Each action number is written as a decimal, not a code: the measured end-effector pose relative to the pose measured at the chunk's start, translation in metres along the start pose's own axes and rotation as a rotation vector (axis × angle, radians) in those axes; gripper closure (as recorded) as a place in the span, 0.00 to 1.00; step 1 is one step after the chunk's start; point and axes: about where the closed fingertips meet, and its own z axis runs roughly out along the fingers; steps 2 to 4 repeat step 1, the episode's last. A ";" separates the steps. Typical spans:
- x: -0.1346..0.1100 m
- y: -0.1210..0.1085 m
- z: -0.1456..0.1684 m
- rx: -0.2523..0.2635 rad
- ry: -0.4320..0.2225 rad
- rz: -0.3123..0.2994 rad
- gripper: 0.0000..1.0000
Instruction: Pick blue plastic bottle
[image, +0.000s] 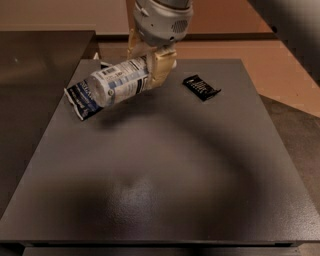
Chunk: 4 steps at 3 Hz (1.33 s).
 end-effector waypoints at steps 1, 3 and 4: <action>-0.001 -0.006 0.000 0.024 -0.001 -0.001 1.00; -0.001 -0.006 0.000 0.024 -0.001 -0.001 1.00; -0.001 -0.006 0.000 0.024 -0.001 -0.001 1.00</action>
Offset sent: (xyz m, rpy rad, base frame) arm 0.0000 0.0000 0.0000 0.0000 0.0000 0.0000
